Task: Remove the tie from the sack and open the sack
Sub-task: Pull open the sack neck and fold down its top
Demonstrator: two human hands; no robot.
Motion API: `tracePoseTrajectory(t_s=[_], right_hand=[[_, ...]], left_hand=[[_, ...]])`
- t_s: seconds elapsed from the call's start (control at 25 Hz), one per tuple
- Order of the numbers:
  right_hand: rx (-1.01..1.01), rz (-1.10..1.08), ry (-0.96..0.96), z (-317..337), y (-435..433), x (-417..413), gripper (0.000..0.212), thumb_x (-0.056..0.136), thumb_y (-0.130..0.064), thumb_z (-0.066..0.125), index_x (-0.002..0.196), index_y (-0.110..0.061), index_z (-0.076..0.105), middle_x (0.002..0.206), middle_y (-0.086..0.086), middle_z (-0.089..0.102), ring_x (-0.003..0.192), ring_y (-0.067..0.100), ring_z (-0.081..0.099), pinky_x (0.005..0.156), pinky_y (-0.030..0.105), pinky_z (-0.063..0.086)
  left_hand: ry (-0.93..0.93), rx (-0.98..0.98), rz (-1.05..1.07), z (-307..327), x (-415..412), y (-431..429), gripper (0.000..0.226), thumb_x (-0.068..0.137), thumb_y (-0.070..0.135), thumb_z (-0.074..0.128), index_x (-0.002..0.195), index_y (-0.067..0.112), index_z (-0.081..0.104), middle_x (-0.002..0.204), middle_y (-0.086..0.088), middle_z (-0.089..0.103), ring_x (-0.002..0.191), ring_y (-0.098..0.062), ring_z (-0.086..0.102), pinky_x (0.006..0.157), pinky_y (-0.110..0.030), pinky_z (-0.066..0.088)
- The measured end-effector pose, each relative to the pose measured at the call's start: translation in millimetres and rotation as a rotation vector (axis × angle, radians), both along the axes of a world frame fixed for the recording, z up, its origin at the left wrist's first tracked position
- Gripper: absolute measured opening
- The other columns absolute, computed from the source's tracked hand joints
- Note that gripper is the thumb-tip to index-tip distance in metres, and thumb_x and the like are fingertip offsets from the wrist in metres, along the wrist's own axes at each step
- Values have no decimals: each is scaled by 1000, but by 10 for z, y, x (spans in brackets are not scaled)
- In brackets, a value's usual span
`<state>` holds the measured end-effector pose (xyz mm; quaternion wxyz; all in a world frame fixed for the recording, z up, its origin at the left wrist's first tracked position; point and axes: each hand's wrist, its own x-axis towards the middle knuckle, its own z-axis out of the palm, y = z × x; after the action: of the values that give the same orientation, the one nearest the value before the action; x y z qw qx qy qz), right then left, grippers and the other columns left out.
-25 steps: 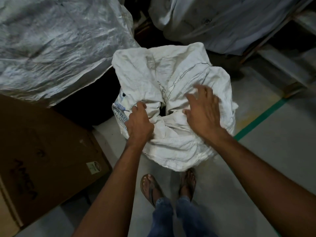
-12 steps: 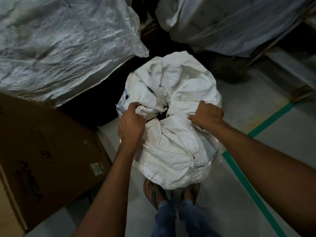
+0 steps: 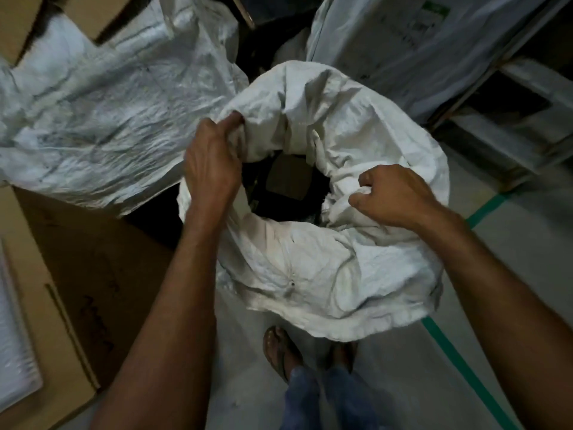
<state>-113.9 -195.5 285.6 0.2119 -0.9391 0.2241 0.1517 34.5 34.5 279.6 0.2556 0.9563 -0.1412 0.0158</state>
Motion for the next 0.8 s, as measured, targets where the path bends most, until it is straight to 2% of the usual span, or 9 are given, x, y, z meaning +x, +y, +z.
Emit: tracePoseTrajectory(t_s=[0.08, 0.2, 0.28, 0.36, 0.44, 0.56, 0.68, 0.72, 0.8], right_hand=[[49, 40, 133, 321, -33, -77, 30, 82, -35, 70, 61, -20, 56, 67, -2, 58, 73, 22, 60, 60, 31, 38], [143, 4, 276, 479, 43, -198, 39, 79, -34, 75, 57, -19, 46, 58, -4, 44, 57, 14, 46, 52, 30, 30], [198, -25, 341, 504, 99, -283, 31, 78, -35, 76, 64, -15, 57, 63, 1, 55, 60, 17, 54, 54, 29, 37], [232, -72, 336, 530, 143, -339, 21, 81, -30, 75, 79, -11, 67, 78, 5, 68, 73, 20, 64, 63, 32, 50], [219, -102, 330, 525, 184, -380, 19, 86, -24, 70, 99, -10, 69, 96, 8, 72, 90, 24, 67, 79, 36, 55], [153, -72, 355, 443, 250, -401, 25, 93, -20, 58, 113, -8, 68, 112, 12, 70, 100, 28, 64, 87, 36, 55], [103, -80, 352, 402, 297, -469, 29, 97, -20, 51, 118, -8, 67, 121, 13, 68, 101, 30, 61, 82, 34, 49], [94, -88, 337, 409, 323, -515, 30, 98, -21, 49, 120, -9, 66, 126, 14, 66, 105, 32, 61, 82, 34, 47], [71, -98, 302, 449, 404, -621, 35, 98, -20, 46, 128, -15, 63, 137, 13, 62, 119, 35, 59, 91, 36, 47]], left_hand=[[-4, 21, 18, 229, 223, 37, 64, 90, 0, 48, 147, 27, 53, 129, -21, 48, 118, -38, 52, 93, -44, 40], [42, 169, 28, 339, 218, 93, 71, 88, 14, 62, 152, 34, 42, 152, -15, 36, 142, -37, 36, 117, -56, 22], [146, 191, 133, 286, -29, 137, 84, 87, 27, 71, 158, 34, 27, 167, -14, 14, 154, -41, 12, 120, -65, 6], [327, 146, 252, 214, -368, 221, 106, 85, 39, 78, 163, 30, 8, 170, -19, -8, 154, -49, -3, 118, -70, 4], [501, 121, 361, 141, -737, 302, 125, 82, 52, 80, 163, 23, -11, 166, -22, -24, 152, -54, -11, 116, -74, 4], [698, 34, 572, 90, -1181, 434, 141, 76, 59, 82, 158, 23, -26, 162, -17, -37, 152, -53, -16, 114, -76, 1], [885, -149, 729, 55, -1497, 626, 141, 77, 51, 85, 158, 24, -27, 165, -15, -33, 154, -51, -6, 119, -70, 18], [924, -246, 788, 24, -1595, 682, 139, 78, 44, 87, 159, 24, -24, 168, -17, -23, 154, -50, 8, 118, -65, 28], [903, -467, 890, -52, -1813, 724, 127, 78, 21, 88, 163, 23, -6, 167, -19, 19, 139, -43, 45, 108, -55, 48]])
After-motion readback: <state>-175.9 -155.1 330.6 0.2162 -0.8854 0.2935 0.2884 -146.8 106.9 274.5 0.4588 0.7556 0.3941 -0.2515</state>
